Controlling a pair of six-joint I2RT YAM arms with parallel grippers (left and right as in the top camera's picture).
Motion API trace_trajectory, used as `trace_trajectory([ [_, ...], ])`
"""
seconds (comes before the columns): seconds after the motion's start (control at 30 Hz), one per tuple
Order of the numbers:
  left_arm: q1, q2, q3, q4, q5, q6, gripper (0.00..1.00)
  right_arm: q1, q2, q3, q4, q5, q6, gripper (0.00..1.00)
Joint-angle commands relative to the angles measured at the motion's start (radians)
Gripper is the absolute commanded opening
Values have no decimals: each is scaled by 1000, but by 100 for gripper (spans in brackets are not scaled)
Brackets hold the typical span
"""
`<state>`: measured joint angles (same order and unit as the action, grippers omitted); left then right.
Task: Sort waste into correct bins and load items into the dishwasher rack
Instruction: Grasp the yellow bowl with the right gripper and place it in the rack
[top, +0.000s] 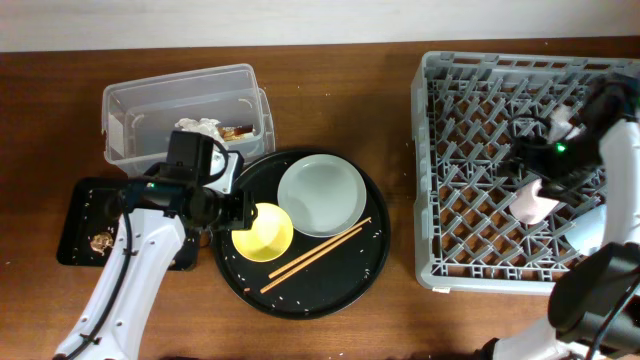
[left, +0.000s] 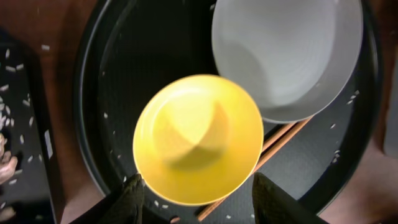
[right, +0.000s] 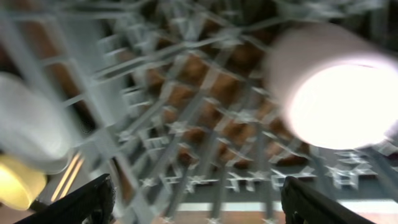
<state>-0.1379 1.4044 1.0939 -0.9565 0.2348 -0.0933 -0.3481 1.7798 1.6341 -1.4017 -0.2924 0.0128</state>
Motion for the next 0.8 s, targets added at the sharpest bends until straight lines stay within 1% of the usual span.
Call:
trace_trajectory([
  [0.0,-3,-17,1,-34,-101,-49,56,157,-139,10,26,-82,-43,87],
  [0.07,-3,-17,1,-45,-106,-53,56,266,-175,10,37,-82,-42,88],
  [0.13,-3,-18,1,-59,-158,-137,56,412,-171,10,39,-82,-38,89],
  [0.17,-1,-18,1,-60,-164,-150,59,481,-161,8,46,-81,-19,89],
  [0.2,18,-18,1,-69,-165,-189,61,575,-145,5,69,-81,15,89],
  [0.23,42,-18,1,-79,-165,-207,64,626,-135,4,86,-77,30,89],
  [0.33,155,-18,1,-114,-161,-209,68,792,-78,2,164,-63,108,89],
  [0.4,222,-18,1,-135,-161,-209,72,882,-21,2,217,-63,128,88],
  [0.43,266,-18,1,-145,-161,-209,77,958,47,2,266,-63,143,85],
  [0.53,278,-18,1,-145,-161,-209,78,1033,142,2,333,-62,173,79],
  [0.63,278,-18,1,-144,-161,-209,80,1086,246,2,393,-35,249,66],
  [0.67,278,-18,1,-144,-161,-209,80,1098,275,2,403,-24,271,64],
  [0.7,278,-18,1,-144,-161,-209,80,1110,310,2,416,-14,289,59],
  [0.73,278,-18,1,-144,-161,-209,80,1117,329,2,425,-14,289,56],
  [0.77,278,-18,1,-144,-161,-209,80,1122,345,2,438,-14,290,49],
])
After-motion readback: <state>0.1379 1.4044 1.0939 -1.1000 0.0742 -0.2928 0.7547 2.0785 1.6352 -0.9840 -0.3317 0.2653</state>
